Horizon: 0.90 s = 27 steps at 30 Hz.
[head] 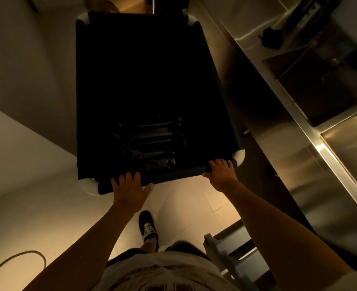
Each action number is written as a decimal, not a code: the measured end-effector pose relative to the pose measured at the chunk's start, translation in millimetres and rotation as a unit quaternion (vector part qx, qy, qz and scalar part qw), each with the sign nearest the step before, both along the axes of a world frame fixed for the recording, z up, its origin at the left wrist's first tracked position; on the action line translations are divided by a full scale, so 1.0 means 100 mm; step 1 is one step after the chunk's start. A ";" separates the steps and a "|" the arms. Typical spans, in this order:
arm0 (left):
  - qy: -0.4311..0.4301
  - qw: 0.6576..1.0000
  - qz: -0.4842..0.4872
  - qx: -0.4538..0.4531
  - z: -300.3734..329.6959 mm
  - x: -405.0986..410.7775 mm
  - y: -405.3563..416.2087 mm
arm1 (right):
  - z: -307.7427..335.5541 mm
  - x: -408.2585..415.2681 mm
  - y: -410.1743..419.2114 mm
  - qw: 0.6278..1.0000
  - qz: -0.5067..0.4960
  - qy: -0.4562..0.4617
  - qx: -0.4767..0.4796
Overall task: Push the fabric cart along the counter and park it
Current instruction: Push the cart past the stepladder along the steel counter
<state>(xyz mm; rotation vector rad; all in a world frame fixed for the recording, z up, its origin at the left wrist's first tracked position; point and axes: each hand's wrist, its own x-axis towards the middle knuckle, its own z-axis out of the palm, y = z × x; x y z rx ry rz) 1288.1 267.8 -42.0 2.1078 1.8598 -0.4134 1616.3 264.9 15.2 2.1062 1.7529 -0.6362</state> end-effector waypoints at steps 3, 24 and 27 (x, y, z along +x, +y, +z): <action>-0.003 1.000 0.001 -0.006 0.00 0.00 0.25 | 0.01 -0.02 0.26 1.000 -0.002 -0.006 -0.007; 0.014 0.992 0.048 -0.116 0.23 0.12 1.93 | -0.04 0.29 2.00 0.996 0.086 0.026 -0.027; 0.046 0.987 0.010 -0.151 0.26 0.15 2.14 | -0.05 0.36 2.24 0.993 0.108 0.032 -0.027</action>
